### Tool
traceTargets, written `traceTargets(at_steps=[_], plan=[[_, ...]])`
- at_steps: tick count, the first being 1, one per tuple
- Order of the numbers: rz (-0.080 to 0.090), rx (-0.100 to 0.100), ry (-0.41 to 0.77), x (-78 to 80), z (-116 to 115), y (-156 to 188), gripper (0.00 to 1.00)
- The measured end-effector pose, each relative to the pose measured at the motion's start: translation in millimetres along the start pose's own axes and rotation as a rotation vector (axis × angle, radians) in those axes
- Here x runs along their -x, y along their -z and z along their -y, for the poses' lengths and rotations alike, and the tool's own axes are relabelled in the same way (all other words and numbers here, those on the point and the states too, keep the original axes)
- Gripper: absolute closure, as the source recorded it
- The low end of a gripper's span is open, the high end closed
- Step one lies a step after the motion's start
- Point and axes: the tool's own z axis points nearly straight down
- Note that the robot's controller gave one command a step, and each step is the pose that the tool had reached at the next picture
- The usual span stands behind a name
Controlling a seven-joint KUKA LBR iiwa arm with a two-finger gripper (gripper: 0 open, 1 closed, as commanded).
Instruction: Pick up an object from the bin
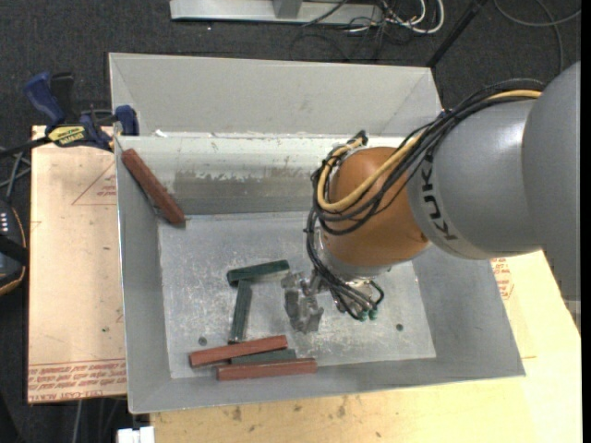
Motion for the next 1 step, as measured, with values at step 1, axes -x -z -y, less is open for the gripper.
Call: traceTargets(at_steps=[1], plan=[[-0.001,0.000,0.001,1.9,-0.1,-6.8,1.00]])
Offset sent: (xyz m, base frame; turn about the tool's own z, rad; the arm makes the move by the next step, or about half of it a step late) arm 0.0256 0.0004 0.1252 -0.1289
